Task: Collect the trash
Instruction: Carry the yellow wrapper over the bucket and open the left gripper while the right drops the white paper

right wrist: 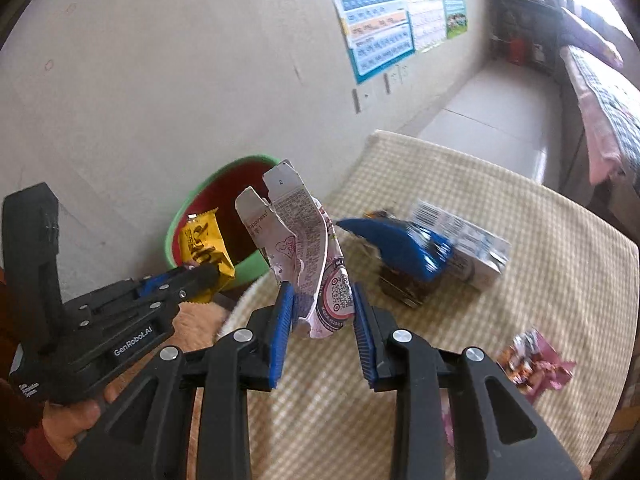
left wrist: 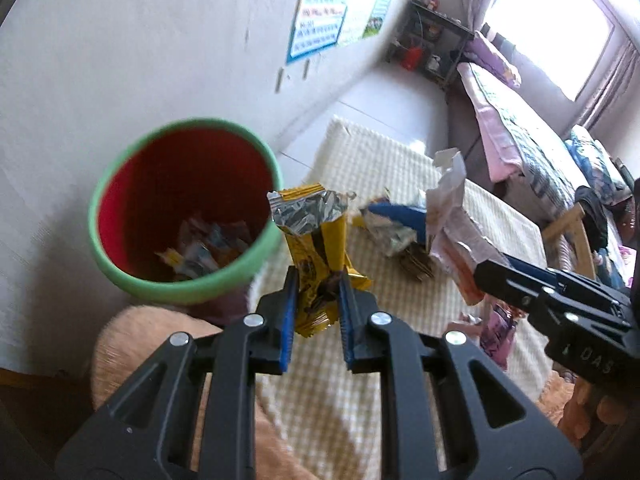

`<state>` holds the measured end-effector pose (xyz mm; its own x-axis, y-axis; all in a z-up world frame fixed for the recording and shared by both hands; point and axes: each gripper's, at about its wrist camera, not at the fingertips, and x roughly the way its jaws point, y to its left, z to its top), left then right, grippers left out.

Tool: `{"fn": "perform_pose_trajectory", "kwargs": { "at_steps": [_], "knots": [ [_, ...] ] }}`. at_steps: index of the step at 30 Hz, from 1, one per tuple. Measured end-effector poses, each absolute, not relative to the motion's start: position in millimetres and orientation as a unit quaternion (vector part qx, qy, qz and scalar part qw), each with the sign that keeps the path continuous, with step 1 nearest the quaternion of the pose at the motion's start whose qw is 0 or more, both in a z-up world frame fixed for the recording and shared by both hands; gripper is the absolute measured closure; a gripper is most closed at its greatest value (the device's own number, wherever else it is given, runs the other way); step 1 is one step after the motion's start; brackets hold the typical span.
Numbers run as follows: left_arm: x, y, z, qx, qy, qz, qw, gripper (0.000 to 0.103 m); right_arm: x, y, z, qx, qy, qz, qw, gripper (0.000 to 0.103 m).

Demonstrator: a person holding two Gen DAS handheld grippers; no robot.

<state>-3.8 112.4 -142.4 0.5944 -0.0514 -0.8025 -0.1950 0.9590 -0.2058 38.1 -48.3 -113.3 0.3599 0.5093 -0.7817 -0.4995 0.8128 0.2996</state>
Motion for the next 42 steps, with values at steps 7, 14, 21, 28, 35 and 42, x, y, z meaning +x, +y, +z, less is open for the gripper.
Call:
{"fn": "perform_pose_trajectory", "kwargs": {
  "at_steps": [7, 14, 21, 28, 35, 42],
  "knots": [
    [-10, 133, -135, -0.139, 0.432, 0.062, 0.889, 0.085, 36, -28, -111, 0.008, 0.475, 0.316, 0.821, 0.074],
    [-13, 159, -143, -0.152, 0.438, 0.076, 0.883, 0.085, 42, -20, -117, 0.019, 0.492, 0.311, 0.813, 0.074],
    [-15, 191, -151, -0.178, 0.438, 0.099, 0.876, 0.085, 65, 2, -119, 0.051, 0.509, 0.319, 0.798, 0.074],
    [-7, 228, -153, -0.185, 0.432, 0.128, 0.874, 0.085, 82, 45, -114, 0.063, 0.510, 0.335, 0.790, 0.073],
    [6, 248, -159, -0.175, 0.435, 0.139, 0.872, 0.085, 94, 86, -126, 0.054, 0.528, 0.341, 0.776, 0.073],
    [16, 260, -162, -0.177, 0.438, 0.136, 0.871, 0.085, 101, 94, -137, 0.046, 0.538, 0.331, 0.774, 0.073]
  ]
}}
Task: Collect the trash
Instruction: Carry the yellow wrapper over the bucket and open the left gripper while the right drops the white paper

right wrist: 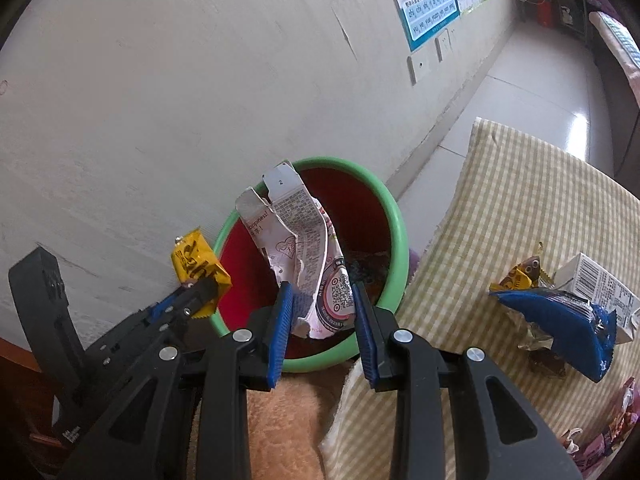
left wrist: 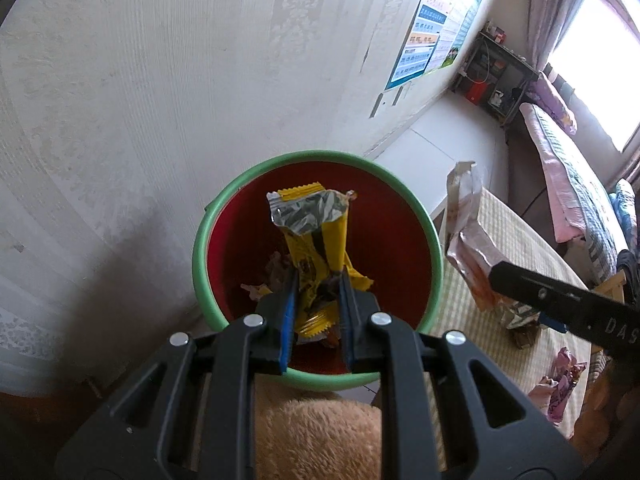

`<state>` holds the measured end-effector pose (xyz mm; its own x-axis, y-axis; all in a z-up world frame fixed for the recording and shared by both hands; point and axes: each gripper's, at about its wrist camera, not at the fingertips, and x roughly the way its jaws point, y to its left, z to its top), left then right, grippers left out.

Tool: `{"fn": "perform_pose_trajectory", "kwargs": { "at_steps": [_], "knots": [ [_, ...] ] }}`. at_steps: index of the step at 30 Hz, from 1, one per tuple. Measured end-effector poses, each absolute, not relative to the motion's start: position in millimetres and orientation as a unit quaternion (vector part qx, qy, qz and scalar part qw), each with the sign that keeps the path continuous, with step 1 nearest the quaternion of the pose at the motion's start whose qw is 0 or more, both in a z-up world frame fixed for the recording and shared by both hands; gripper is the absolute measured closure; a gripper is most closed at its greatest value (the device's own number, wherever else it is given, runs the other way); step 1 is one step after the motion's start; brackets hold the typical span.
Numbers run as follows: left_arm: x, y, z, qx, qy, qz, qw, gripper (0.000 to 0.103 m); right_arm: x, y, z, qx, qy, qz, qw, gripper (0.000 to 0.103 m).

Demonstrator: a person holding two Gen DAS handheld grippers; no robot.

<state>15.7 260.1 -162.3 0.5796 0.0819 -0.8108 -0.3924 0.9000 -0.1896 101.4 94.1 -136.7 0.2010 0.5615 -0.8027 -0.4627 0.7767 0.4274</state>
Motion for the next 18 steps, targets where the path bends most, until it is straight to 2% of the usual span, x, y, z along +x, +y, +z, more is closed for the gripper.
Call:
{"fn": "perform_pose_trajectory", "kwargs": {
  "at_steps": [12, 13, 14, 16, 18],
  "knots": [
    [22, 262, -171, -0.176, 0.442, 0.139, 0.868, 0.085, 109, 100, -149, 0.052, 0.543, 0.334, 0.768, 0.071],
    [23, 262, -171, -0.175, 0.441, 0.141, 0.869, 0.079, 109, 99, -149, 0.056, 0.542, 0.336, 0.769, 0.071],
    [23, 262, -171, -0.175, 0.441, 0.146, 0.868, 0.061, 109, 97, -149, 0.061, 0.538, 0.336, 0.771, 0.071],
    [22, 262, -170, -0.179, 0.436, 0.149, 0.869, 0.040, 110, 92, -148, 0.072, 0.536, 0.334, 0.772, 0.071],
    [21, 262, -169, -0.180, 0.436, 0.148, 0.869, 0.040, 110, 83, -146, 0.086, 0.536, 0.332, 0.771, 0.071]
  ]
}}
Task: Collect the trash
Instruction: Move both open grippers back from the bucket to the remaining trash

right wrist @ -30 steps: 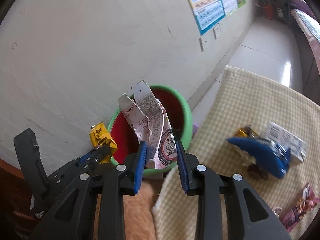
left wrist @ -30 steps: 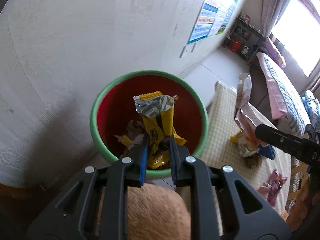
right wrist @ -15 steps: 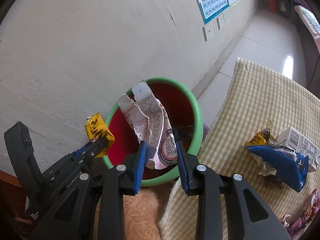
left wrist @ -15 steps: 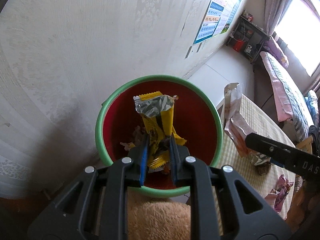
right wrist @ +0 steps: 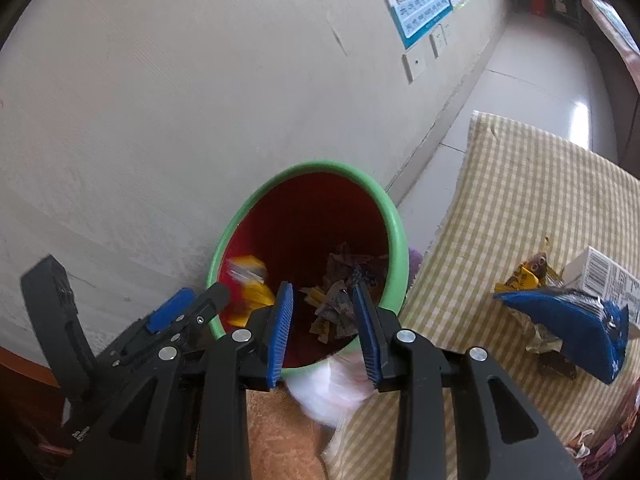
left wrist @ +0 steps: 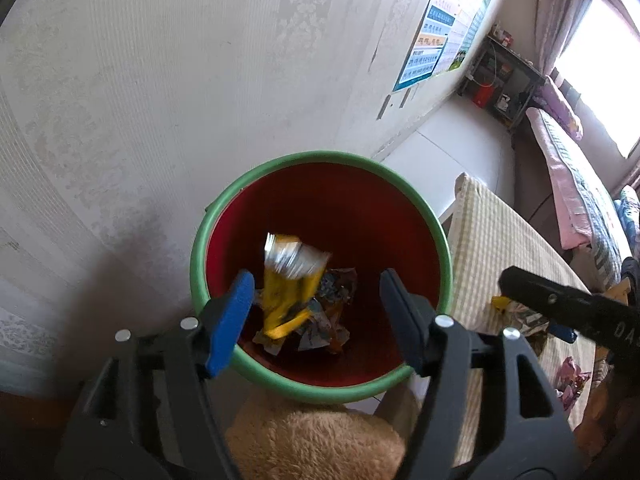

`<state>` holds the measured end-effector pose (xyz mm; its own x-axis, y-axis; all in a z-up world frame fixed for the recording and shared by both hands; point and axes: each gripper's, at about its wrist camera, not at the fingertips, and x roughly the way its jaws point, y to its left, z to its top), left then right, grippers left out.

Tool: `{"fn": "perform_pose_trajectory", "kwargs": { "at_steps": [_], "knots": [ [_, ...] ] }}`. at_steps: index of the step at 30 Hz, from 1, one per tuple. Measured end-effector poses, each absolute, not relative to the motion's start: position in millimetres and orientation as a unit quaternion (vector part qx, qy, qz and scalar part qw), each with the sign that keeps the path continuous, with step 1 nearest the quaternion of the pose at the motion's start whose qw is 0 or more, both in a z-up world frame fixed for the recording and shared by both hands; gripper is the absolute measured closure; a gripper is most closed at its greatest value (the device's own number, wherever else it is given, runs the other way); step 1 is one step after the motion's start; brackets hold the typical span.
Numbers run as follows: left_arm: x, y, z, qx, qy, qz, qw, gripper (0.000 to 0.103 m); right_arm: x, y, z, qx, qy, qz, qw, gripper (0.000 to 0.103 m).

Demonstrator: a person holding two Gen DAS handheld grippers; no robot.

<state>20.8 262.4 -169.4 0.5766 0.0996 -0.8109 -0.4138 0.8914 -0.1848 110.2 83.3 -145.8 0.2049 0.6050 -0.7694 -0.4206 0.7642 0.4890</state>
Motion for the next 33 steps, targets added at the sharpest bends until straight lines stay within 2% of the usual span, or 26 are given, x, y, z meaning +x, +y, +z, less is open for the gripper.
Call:
{"fn": "perform_pose_trajectory", "kwargs": {
  "at_steps": [4, 6, 7, 16, 17, 18, 19, 22, 23, 31, 33],
  "knots": [
    [22, 259, -170, -0.176, 0.440, 0.148, 0.868, 0.040, 109, 69, -137, 0.092, 0.526, 0.330, 0.779, 0.069],
    [24, 257, -169, -0.175, 0.439, 0.146, 0.869, 0.040, 107, 65, -136, 0.068, 0.521, 0.323, 0.787, 0.048],
    [24, 256, -169, -0.175, 0.440, 0.146, 0.869, 0.040, 105, 64, -138, 0.053, 0.525, 0.320, 0.787, 0.046],
    [18, 247, -178, -0.189, 0.453, 0.138, 0.860, 0.038, 95, 67, -213, 0.005, 0.596, 0.306, 0.743, 0.045],
    [17, 247, -178, -0.188, 0.453, 0.137, 0.860, 0.038, 94, 69, -218, 0.003, 0.601, 0.310, 0.737, 0.050],
    [16, 246, -177, -0.189, 0.452, 0.138, 0.861, 0.038, 93, 72, -223, -0.001, 0.606, 0.314, 0.731, 0.065],
    [15, 246, -177, -0.189, 0.452, 0.138, 0.861, 0.038, 92, 75, -226, -0.005, 0.611, 0.317, 0.725, 0.076],
    [14, 248, -175, -0.195, 0.447, 0.141, 0.862, 0.038, 86, 72, -219, -0.003, 0.600, 0.327, 0.730, 0.085],
    [12, 250, -173, -0.197, 0.444, 0.143, 0.862, 0.038, 84, 69, -212, 0.003, 0.594, 0.331, 0.734, 0.091],
    [-10, 266, -166, -0.215, 0.429, 0.170, 0.861, 0.038, 86, 56, -143, 0.043, 0.515, 0.340, 0.786, 0.094],
    [-14, 270, -165, -0.218, 0.428, 0.176, 0.859, 0.038, 94, 64, -130, 0.051, 0.498, 0.339, 0.796, 0.091]
  ]
}}
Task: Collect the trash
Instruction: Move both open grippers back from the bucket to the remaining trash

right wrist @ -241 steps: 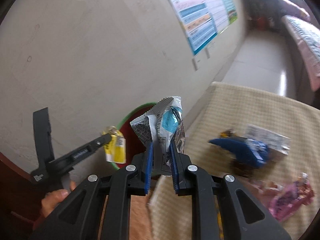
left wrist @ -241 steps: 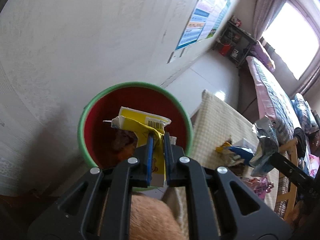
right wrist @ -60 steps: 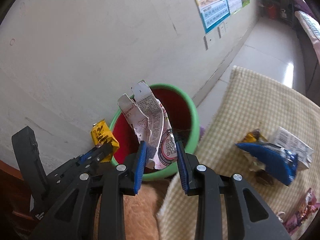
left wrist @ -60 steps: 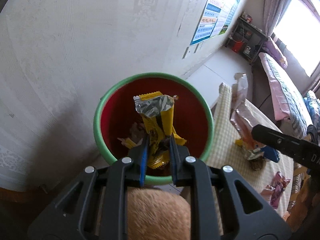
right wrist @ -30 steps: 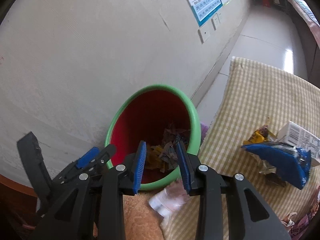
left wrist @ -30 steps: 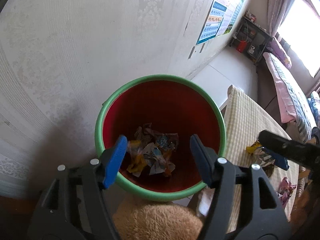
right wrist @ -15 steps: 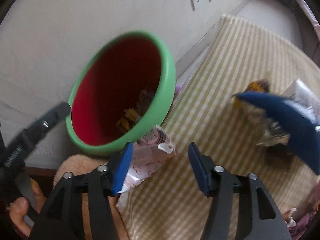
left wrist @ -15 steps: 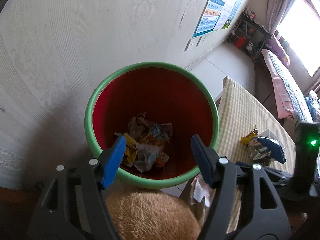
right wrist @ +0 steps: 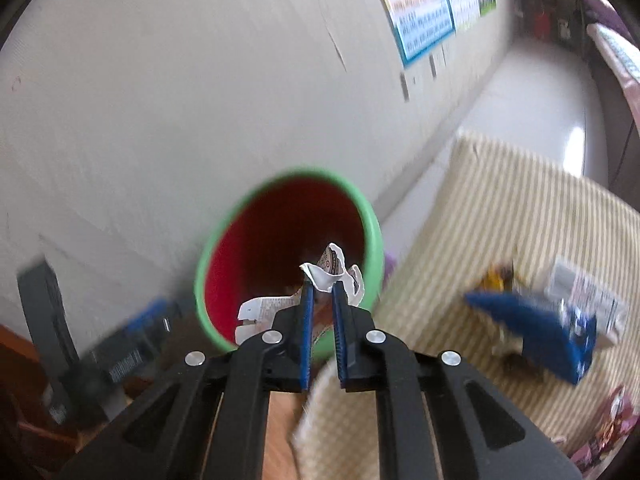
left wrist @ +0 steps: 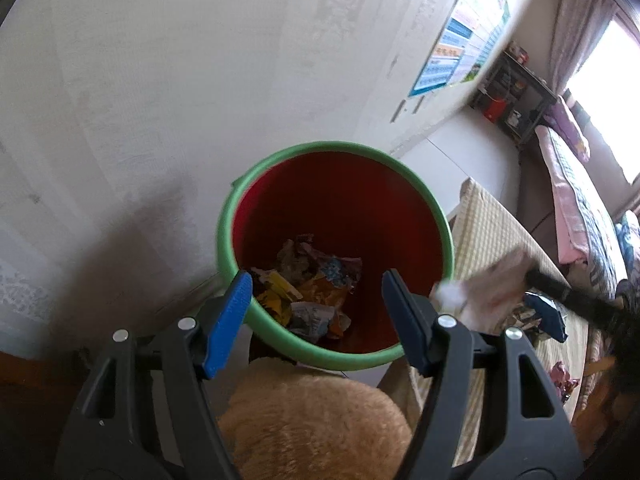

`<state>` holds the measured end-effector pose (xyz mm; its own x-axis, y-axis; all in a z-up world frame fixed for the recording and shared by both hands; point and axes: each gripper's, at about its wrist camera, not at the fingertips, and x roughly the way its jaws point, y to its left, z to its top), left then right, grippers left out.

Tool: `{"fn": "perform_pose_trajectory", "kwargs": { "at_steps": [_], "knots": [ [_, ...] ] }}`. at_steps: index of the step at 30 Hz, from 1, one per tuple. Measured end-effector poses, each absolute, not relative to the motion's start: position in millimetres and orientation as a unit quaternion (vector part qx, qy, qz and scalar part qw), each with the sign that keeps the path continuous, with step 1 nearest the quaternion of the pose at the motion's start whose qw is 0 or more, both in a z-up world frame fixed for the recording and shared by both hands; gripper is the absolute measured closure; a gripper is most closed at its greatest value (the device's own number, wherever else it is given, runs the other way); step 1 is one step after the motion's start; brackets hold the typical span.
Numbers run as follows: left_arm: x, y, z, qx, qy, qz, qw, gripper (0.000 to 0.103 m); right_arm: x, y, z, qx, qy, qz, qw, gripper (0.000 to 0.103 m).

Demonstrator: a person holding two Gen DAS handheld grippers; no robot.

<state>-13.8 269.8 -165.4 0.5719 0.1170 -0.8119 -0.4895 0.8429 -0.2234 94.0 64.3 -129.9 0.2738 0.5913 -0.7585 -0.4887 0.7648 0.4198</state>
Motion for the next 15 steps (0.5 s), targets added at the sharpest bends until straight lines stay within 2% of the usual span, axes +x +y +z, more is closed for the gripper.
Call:
{"fn": "perform_pose_trajectory", "kwargs": {
  "at_steps": [2, 3, 4, 10, 15],
  "knots": [
    [-17, 272, -164, -0.217, 0.427, 0.181, 0.859, 0.038, 103, 73, -126, 0.060, 0.496, 0.340, 0.797, 0.084],
    [-18, 272, -163, -0.215, 0.428, 0.183, 0.859, 0.038, 106, 75, -126, 0.070, 0.499, 0.340, 0.794, 0.066],
    [-19, 273, -163, -0.214, 0.428, 0.183, 0.859, 0.038, 108, 73, -125, 0.088, 0.498, 0.342, 0.792, 0.060],
    [-21, 266, -159, -0.206, 0.429, 0.181, 0.861, 0.038, 95, 45, -123, 0.114, 0.495, 0.329, 0.796, 0.059],
    [-12, 244, -159, -0.197, 0.436, 0.154, 0.865, 0.038, 69, -22, -129, 0.090, 0.487, 0.275, 0.824, 0.059]
  ]
}}
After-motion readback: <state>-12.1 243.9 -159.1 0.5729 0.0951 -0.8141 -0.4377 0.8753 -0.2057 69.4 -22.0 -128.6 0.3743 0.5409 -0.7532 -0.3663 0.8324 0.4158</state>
